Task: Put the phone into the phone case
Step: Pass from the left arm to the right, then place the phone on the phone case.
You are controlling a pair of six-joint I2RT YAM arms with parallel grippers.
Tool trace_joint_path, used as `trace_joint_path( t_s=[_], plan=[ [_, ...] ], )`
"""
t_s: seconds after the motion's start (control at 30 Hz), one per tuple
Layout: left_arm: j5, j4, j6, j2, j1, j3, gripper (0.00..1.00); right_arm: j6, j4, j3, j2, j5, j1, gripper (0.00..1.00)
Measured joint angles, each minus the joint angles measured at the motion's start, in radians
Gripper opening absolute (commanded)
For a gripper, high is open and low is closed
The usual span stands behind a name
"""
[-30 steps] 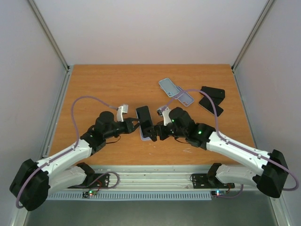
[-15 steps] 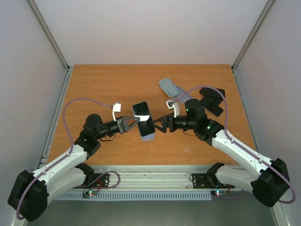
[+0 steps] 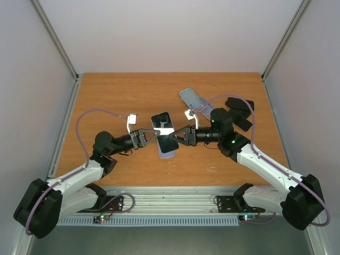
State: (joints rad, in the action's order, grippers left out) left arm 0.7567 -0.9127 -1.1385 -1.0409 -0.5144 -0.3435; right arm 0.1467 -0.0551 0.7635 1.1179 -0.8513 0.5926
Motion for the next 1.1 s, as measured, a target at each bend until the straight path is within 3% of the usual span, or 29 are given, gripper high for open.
trace_joint_path(
  t_s=[0.2, 0.3, 0.57, 0.63, 0.73, 0.93, 1.1],
  plan=[
    [0.012, -0.042, -0.016, -0.001, 0.0, 0.0, 0.0, 0.037, -0.053, -0.002, 0.007, -0.05, -0.002, 0.03],
    [0.023, -0.059, -0.016, -0.001, 0.004, 0.002, 0.02, 0.058, -0.077, -0.002, 0.009, -0.081, -0.005, 0.01],
    [0.003, -0.015, 0.033, 0.015, 0.003, 0.01, 0.25, 0.058, -0.068, -0.002, 0.009, -0.087, -0.01, 0.01],
    [-0.015, 0.04, 0.057, 0.034, 0.003, 0.014, 0.42, 0.054, -0.056, -0.003, 0.013, -0.069, -0.014, 0.01],
    [-0.053, 0.149, 0.109, 0.076, 0.003, 0.015, 0.55, 0.043, -0.03, -0.004, 0.019, -0.04, -0.017, 0.01],
    [-0.193, 0.494, 0.242, 0.183, 0.003, -0.005, 0.71, 0.001, 0.049, -0.003, 0.051, 0.053, -0.018, 0.01],
    [-0.307, 0.705, 0.327, 0.206, 0.003, -0.037, 0.78, -0.023, 0.108, -0.001, 0.119, 0.133, -0.019, 0.01]
  ],
)
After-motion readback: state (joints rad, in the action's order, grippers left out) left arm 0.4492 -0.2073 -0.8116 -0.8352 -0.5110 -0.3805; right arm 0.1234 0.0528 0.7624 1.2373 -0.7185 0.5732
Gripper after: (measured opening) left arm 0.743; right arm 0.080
